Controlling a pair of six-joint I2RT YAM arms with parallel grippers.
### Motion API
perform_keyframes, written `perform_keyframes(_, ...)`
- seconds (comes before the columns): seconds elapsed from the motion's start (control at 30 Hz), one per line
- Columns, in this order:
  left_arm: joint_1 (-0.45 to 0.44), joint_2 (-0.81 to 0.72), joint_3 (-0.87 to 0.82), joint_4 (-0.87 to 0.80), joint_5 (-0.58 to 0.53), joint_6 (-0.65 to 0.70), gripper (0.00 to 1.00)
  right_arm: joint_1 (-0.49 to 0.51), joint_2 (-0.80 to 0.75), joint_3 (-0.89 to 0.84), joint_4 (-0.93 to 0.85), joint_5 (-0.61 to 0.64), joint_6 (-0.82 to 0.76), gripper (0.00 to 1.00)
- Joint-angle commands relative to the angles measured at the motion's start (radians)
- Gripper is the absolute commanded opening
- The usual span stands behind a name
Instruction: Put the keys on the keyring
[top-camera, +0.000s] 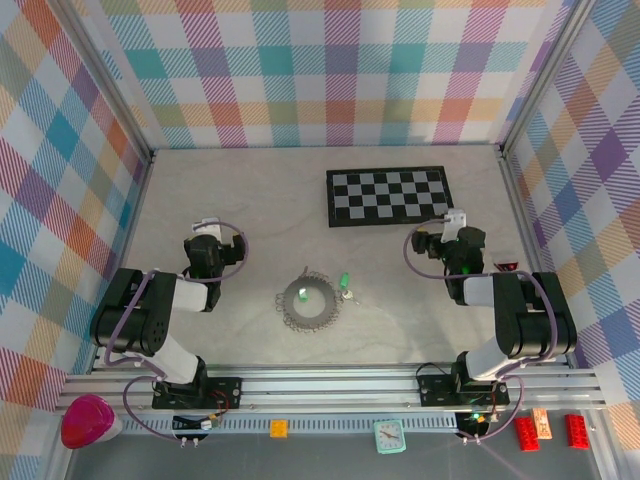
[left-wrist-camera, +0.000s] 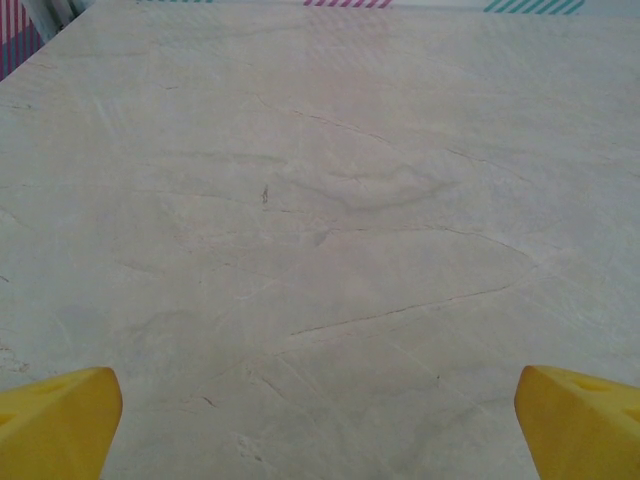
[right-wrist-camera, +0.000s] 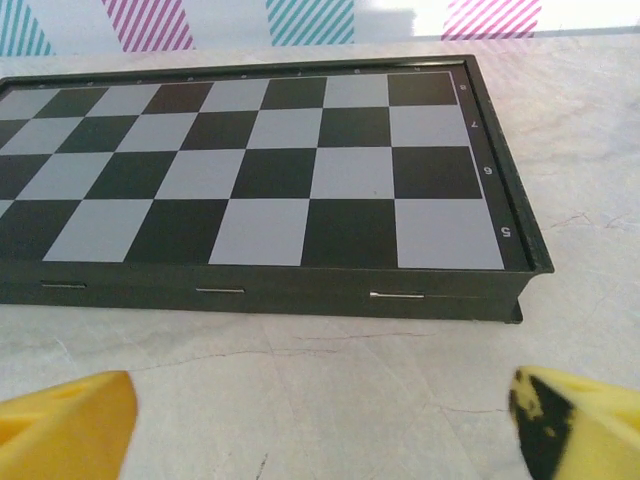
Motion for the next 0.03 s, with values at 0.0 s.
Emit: perform_keyframes(0.0,0.015,-0.003,0.014,0.008,0.010,-0.011,1.00,-0.007,0.007,0.011,-0.005,0.008,0.019,0.99)
